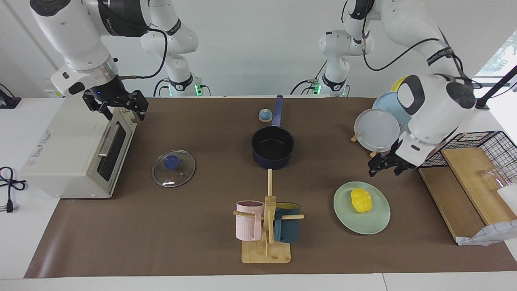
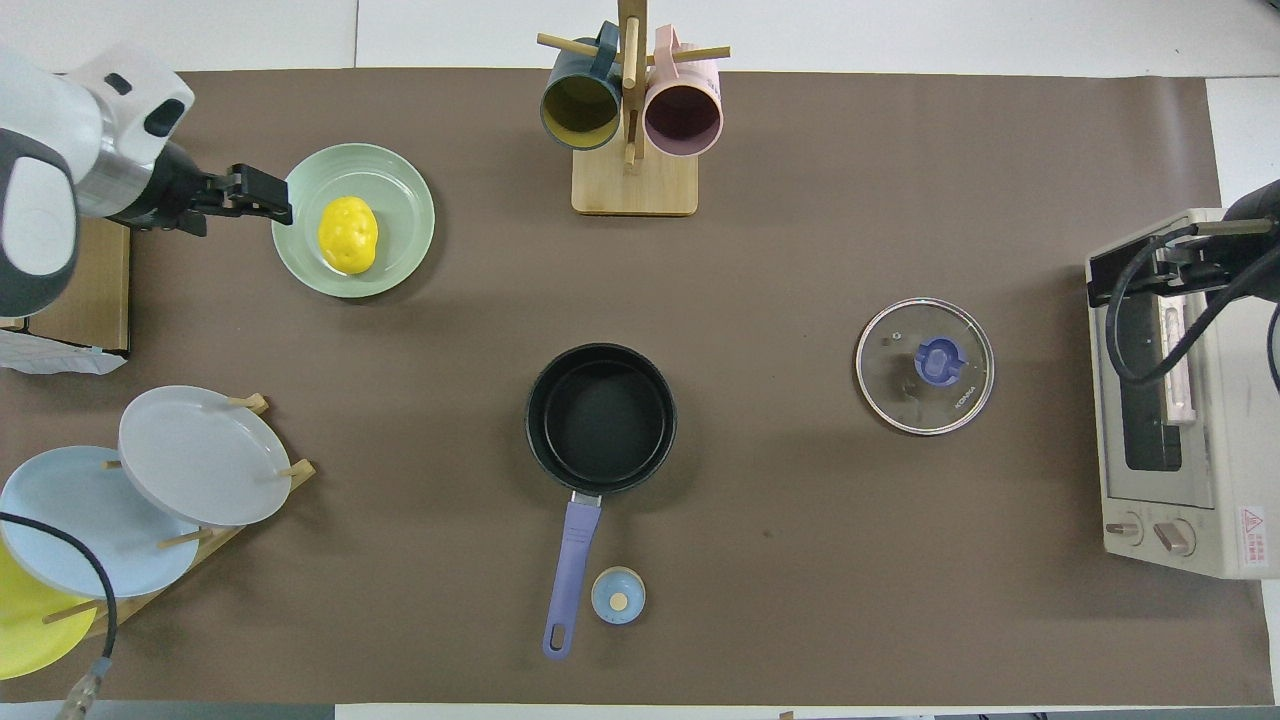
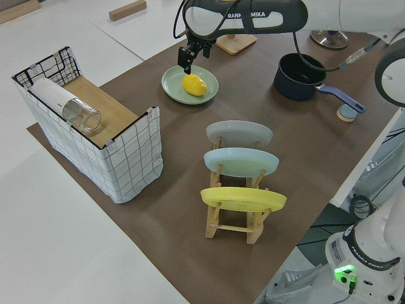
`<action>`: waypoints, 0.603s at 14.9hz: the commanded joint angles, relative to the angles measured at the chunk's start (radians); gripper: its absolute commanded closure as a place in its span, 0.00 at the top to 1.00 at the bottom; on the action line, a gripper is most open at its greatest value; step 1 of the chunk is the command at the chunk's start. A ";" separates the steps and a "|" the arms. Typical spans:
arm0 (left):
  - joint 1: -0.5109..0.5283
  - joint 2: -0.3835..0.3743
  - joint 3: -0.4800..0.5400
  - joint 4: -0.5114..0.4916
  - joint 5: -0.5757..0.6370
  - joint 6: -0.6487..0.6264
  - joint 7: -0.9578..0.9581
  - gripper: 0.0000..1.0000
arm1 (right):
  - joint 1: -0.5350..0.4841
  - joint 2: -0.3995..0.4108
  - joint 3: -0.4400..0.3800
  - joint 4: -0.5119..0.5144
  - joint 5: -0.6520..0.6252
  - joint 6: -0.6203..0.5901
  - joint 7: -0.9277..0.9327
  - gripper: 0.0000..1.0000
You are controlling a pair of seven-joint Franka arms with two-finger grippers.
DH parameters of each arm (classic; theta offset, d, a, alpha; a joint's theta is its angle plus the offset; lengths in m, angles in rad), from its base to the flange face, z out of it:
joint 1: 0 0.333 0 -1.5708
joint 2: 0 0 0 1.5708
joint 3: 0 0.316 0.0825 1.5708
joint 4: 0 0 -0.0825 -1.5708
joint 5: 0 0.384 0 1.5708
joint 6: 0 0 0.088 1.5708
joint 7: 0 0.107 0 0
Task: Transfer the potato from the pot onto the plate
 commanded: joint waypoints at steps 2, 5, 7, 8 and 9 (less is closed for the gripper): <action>0.022 -0.231 -0.001 -0.031 0.048 -0.219 -0.012 1.00 | 0.000 -0.007 -0.001 -0.001 0.008 0.008 0.012 1.00; 0.022 -0.327 -0.002 -0.051 0.048 -0.359 -0.012 1.00 | 0.000 -0.007 -0.001 -0.001 0.008 0.008 0.012 1.00; 0.016 -0.377 -0.002 -0.088 0.051 -0.412 -0.010 1.00 | 0.000 -0.007 -0.001 -0.001 0.008 0.008 0.012 1.00; 0.013 -0.397 -0.002 -0.114 0.059 -0.416 -0.010 1.00 | -0.001 -0.007 -0.001 -0.001 0.008 0.007 0.012 1.00; 0.009 -0.416 -0.004 -0.150 0.063 -0.405 -0.010 1.00 | -0.001 -0.007 -0.001 -0.001 0.008 0.007 0.012 1.00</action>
